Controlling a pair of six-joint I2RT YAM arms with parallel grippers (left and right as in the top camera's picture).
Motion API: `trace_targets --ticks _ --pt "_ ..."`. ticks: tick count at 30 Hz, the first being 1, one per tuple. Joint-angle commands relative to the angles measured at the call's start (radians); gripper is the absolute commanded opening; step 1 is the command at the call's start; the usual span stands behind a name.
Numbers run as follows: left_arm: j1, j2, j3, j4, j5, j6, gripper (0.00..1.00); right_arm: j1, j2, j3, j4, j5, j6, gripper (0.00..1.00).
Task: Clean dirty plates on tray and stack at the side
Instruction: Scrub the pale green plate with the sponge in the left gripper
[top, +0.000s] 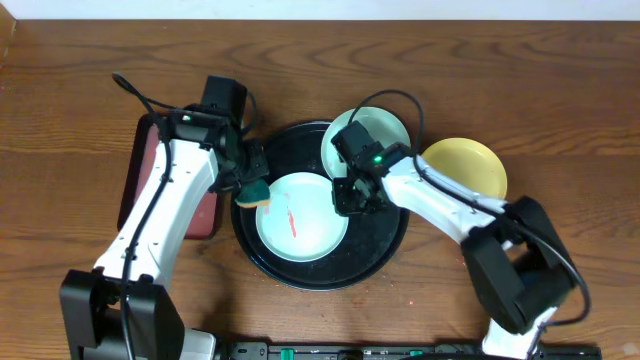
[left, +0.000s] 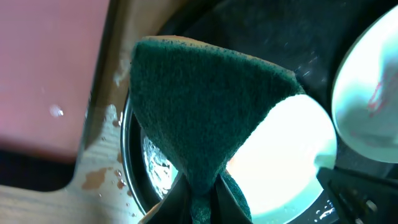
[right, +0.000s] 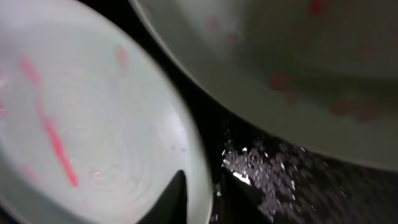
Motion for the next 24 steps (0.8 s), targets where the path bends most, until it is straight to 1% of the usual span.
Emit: trace_targets --ticks 1,4,5,9,12,16,21,24 --pt "-0.003 0.0 -0.018 0.006 0.003 -0.064 0.08 -0.005 0.023 -0.007 0.004 -0.03 -0.006 0.09" --pt "-0.005 0.0 -0.031 0.013 0.003 -0.068 0.07 -0.005 0.026 -0.007 0.005 -0.029 -0.006 0.02" --pt "-0.008 0.0 -0.036 0.016 0.003 -0.076 0.07 -0.004 0.027 -0.007 0.006 -0.029 -0.006 0.01" --pt "-0.042 0.0 -0.087 0.06 0.006 -0.123 0.07 -0.004 0.03 -0.007 0.007 -0.029 -0.006 0.01" --pt "-0.086 0.002 -0.144 0.116 0.006 -0.137 0.08 -0.004 0.03 -0.007 0.009 -0.029 -0.006 0.01" --pt "-0.141 0.011 -0.224 0.198 0.006 -0.189 0.08 -0.005 0.03 -0.007 0.008 -0.029 -0.006 0.01" --pt "-0.2 0.048 -0.315 0.303 0.006 -0.221 0.07 -0.005 0.03 -0.007 0.008 -0.03 -0.006 0.01" --pt "-0.221 0.085 -0.34 0.328 0.006 -0.236 0.07 -0.005 0.03 -0.007 0.008 -0.03 -0.006 0.01"
